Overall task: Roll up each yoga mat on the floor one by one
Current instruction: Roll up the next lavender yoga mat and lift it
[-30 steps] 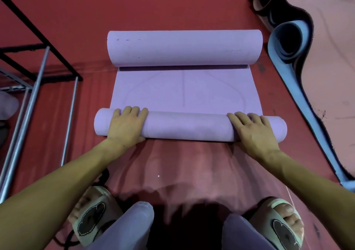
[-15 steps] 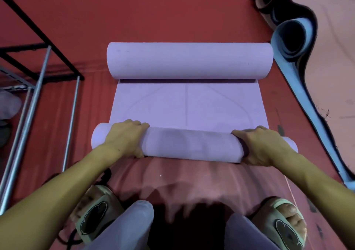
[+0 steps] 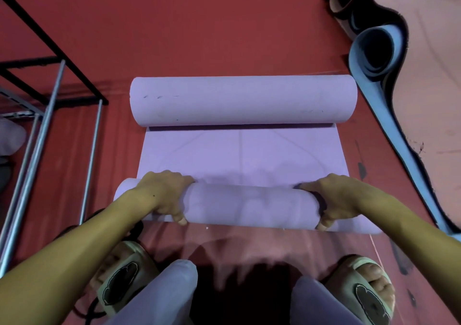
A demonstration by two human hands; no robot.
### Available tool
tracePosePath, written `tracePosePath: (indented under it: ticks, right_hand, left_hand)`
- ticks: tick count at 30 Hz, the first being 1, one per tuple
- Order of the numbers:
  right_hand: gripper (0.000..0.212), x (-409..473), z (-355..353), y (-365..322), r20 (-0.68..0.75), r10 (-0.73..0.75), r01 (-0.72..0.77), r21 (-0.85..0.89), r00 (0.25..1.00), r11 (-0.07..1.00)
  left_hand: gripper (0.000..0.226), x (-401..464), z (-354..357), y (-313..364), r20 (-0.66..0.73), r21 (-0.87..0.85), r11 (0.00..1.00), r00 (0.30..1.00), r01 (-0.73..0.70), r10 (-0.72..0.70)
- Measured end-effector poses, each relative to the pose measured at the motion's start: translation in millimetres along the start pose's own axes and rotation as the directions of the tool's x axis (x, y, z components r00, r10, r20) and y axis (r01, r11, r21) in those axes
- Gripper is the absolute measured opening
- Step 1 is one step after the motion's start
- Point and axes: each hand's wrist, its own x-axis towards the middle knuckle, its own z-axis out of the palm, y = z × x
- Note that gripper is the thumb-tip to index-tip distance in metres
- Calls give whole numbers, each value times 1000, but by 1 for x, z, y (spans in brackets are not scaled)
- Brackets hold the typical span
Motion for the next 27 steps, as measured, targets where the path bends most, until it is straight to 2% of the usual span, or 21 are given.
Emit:
tracePosePath:
  ticks: [5, 10, 16, 22, 27]
  right_hand:
    - [95, 7, -7, 7, 17, -61, 60, 61, 998, 996]
    - [102, 9, -8, 23, -62, -19, 32, 210, 998, 977]
    - [73, 11, -6, 38, -193, -1, 58, 291, 981, 955]
    - [63, 6, 2, 44, -311, 27, 77, 316, 950, 946]
    - [51, -2, 0, 46, -434, 89, 70, 338, 897, 938]
  left_hand:
    - [86, 3, -3, -1, -100, 15, 1000, 995, -10, 11]
    - [103, 7, -10, -4, -171, 57, 998, 985, 14, -4]
    - [87, 7, -14, -11, -247, -8, 1000, 969, 4, -6]
    - [88, 10, -15, -7, -249, 11, 1000, 968, -8, 11]
    - [70, 10, -23, -8, -302, -20, 999, 953, -40, 32]
